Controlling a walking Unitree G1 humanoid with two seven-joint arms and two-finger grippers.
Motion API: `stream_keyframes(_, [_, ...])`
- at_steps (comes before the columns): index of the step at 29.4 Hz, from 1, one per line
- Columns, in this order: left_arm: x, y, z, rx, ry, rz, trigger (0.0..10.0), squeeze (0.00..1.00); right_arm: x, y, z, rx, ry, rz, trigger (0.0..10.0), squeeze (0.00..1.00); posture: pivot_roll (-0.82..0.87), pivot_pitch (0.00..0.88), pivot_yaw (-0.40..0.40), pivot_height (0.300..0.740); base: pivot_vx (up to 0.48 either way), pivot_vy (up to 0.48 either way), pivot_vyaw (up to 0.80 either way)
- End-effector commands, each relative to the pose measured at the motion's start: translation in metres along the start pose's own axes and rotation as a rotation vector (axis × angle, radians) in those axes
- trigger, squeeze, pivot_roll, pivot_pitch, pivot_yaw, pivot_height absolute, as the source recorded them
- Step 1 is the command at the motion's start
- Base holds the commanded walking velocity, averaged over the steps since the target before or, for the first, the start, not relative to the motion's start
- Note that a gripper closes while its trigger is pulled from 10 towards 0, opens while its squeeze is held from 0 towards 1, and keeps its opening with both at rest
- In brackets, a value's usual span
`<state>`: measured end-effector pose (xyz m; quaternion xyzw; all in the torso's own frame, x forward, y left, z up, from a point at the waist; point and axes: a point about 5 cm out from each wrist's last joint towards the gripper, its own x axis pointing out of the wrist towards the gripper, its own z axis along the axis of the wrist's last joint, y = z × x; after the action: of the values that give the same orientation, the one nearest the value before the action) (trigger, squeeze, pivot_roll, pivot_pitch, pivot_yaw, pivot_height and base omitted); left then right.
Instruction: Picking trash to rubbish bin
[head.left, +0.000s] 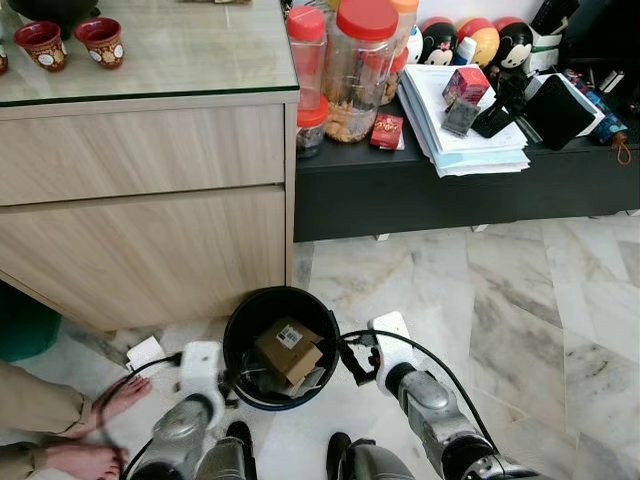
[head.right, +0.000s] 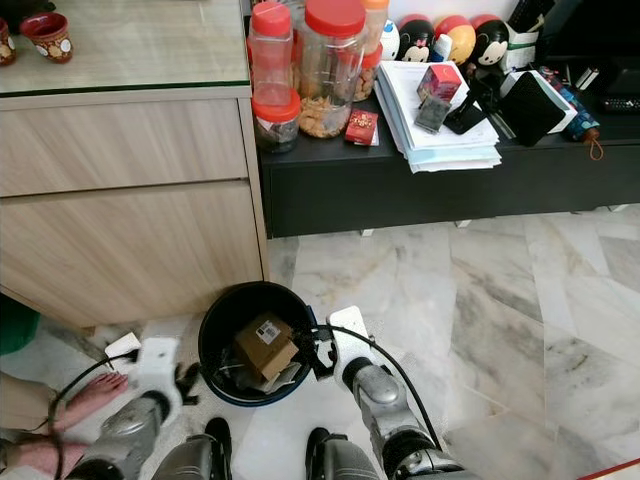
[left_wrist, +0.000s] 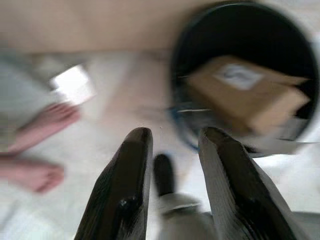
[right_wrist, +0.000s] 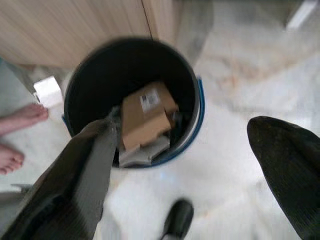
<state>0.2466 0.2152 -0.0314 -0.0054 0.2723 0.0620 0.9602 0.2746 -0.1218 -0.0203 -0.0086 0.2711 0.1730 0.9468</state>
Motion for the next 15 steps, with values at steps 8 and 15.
stream_keyframes(8, [-0.023,0.018,-0.047,0.029,0.123,0.143,10.0,0.00,-0.020,-0.016,-0.047,0.168,0.159,-0.139,10.0,0.00,0.10,0.173,-0.066,0.740,0.000,0.000,0.00])
stream_keyframes(15, [-0.030,0.026,-0.057,0.045,0.135,0.205,10.0,0.00,-0.028,-0.021,-0.061,0.230,0.198,-0.200,10.0,0.00,0.10,0.167,-0.063,0.740,0.000,0.000,0.00])
